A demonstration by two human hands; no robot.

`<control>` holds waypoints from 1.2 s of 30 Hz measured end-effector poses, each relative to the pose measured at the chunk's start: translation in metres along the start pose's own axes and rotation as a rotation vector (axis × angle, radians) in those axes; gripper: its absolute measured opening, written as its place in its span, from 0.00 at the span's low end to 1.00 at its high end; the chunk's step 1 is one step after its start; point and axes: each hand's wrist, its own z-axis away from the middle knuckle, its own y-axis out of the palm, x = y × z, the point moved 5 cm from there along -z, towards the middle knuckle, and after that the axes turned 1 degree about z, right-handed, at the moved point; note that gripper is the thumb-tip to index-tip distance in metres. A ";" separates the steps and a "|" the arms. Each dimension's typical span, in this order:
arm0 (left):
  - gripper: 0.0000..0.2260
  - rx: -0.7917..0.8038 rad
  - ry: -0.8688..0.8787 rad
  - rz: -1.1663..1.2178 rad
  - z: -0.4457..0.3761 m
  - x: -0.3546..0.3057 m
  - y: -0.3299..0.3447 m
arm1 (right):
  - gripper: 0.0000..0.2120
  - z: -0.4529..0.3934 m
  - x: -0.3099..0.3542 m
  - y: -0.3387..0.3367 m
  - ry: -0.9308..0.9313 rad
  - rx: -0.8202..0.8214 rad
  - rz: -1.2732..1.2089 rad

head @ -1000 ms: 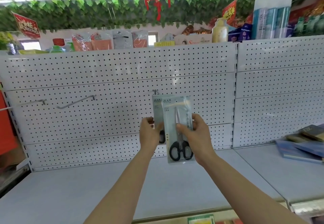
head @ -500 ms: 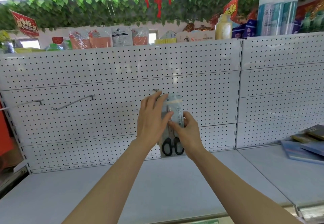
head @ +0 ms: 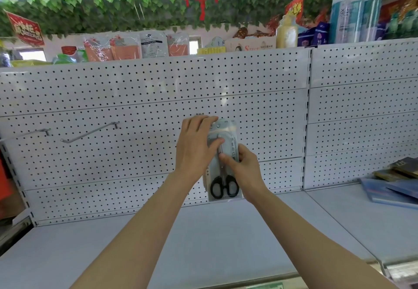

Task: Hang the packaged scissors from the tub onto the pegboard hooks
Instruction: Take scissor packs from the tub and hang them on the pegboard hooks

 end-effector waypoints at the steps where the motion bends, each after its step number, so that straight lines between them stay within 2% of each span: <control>1: 0.23 0.010 -0.004 0.005 -0.001 0.001 0.000 | 0.06 -0.001 0.001 -0.001 -0.001 0.004 -0.002; 9: 0.23 0.050 -0.008 0.007 -0.007 0.003 0.000 | 0.04 -0.007 -0.001 0.002 0.013 0.034 0.009; 15: 0.23 0.095 -0.025 -0.064 -0.009 0.010 0.010 | 0.07 -0.014 -0.012 0.005 0.070 0.023 0.011; 24: 0.23 0.109 -0.056 -0.183 -0.012 0.018 0.025 | 0.07 -0.036 -0.027 0.012 0.113 -0.020 0.182; 30: 0.25 0.107 -0.026 -0.215 -0.009 0.018 0.026 | 0.16 -0.033 -0.030 -0.007 0.092 -0.107 0.430; 32: 0.27 0.120 -0.024 -0.206 -0.008 0.017 0.024 | 0.22 -0.027 -0.031 -0.017 0.081 -0.131 0.520; 34: 0.30 0.130 -0.007 -0.201 -0.004 0.015 0.022 | 0.28 -0.020 -0.026 -0.030 0.035 -0.158 0.657; 36: 0.31 0.122 0.010 -0.205 0.001 0.009 0.017 | 0.30 -0.011 -0.014 -0.047 -0.044 -0.181 0.791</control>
